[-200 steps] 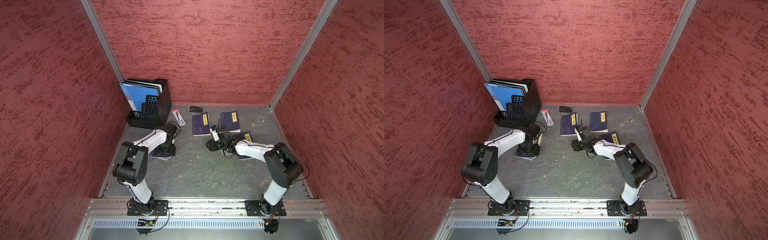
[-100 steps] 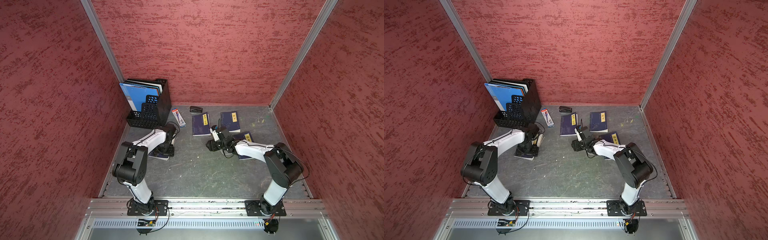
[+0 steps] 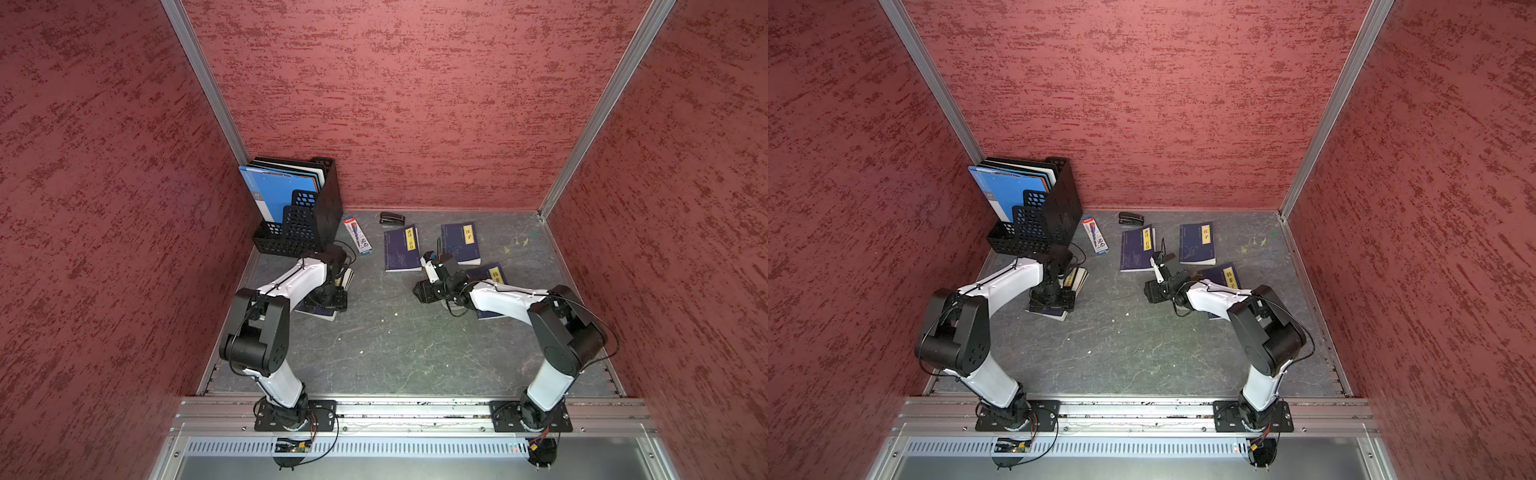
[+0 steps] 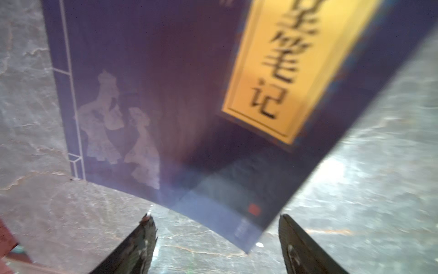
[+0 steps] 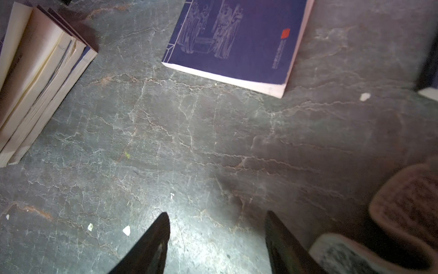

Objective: Wipe the cover of the book
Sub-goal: Place the book on the book, then move the book to the center of the board.

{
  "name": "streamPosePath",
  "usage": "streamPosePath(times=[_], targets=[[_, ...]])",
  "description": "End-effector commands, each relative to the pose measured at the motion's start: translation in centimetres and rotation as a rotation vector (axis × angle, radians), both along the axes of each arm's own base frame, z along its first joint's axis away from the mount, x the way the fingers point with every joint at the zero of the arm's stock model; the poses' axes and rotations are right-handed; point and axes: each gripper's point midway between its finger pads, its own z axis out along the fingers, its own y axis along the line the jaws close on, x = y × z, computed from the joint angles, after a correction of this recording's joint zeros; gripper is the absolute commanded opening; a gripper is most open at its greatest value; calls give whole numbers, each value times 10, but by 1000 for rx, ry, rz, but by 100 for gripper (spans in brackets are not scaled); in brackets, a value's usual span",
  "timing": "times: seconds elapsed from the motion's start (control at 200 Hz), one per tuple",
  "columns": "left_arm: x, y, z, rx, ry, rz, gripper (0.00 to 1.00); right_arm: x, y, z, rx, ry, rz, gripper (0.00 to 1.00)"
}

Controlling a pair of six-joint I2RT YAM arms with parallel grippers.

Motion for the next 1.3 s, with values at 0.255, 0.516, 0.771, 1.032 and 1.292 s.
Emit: streamPosePath(times=[0.255, 0.516, 0.771, 1.032, 1.292], targets=[[48, -86, 42, -291, -218, -115, 83, 23, -73, 47, -116, -116, -217, 71], [68, -131, 47, -394, -288, -181, 84, 38, -182, 56, -115, -111, -524, 76], [77, -140, 50, -415, -332, -206, 85, 35, -260, 13, -95, -12, -730, 77], [82, -128, 64, -442, -400, -189, 91, 16, -272, -33, -78, 101, -792, 76], [87, -101, 71, -496, -433, -123, 92, 7, -260, -50, -63, 185, -733, 66]])
